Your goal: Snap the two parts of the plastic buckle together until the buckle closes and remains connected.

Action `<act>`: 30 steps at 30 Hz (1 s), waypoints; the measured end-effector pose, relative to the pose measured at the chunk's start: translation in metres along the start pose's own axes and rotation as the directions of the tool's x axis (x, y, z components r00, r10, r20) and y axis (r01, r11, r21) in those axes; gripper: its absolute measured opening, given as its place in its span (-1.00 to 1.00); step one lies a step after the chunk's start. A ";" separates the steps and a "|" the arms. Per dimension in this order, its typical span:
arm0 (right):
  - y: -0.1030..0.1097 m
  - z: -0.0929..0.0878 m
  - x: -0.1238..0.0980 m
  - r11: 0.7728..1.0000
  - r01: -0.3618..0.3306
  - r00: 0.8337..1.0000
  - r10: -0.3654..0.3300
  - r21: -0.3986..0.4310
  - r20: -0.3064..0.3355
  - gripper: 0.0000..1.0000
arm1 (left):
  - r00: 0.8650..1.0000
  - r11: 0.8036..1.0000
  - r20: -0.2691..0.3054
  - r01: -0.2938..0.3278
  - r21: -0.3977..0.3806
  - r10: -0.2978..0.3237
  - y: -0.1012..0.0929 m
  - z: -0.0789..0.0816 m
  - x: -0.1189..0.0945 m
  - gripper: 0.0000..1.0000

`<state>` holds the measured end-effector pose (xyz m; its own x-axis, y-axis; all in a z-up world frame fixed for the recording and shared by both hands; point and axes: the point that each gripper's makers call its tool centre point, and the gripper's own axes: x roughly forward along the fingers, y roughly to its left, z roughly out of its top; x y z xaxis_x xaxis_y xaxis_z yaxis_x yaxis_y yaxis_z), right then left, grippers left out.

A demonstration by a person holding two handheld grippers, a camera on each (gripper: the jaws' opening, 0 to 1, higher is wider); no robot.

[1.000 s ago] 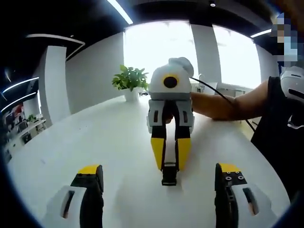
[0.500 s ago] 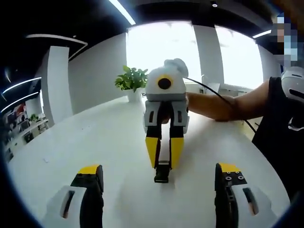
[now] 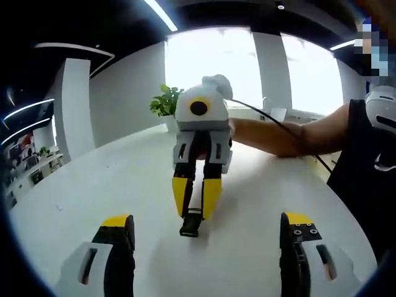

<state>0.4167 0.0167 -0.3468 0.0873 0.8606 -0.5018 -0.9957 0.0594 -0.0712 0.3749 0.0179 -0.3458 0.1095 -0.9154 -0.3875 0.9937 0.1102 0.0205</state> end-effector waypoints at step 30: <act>-0.063 -0.009 0.000 0.999 0.013 1.000 -0.013 0.037 0.000 -0.81 | 1.000 1.000 -0.015 0.008 0.008 -0.008 0.010 0.000 -0.003 0.99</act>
<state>0.4801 0.0082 -0.3499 0.1001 0.8596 -0.5010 -0.9950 0.0891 -0.0460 0.3845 0.0220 -0.3446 0.1008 -0.9104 -0.4013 0.9948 0.0992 0.0249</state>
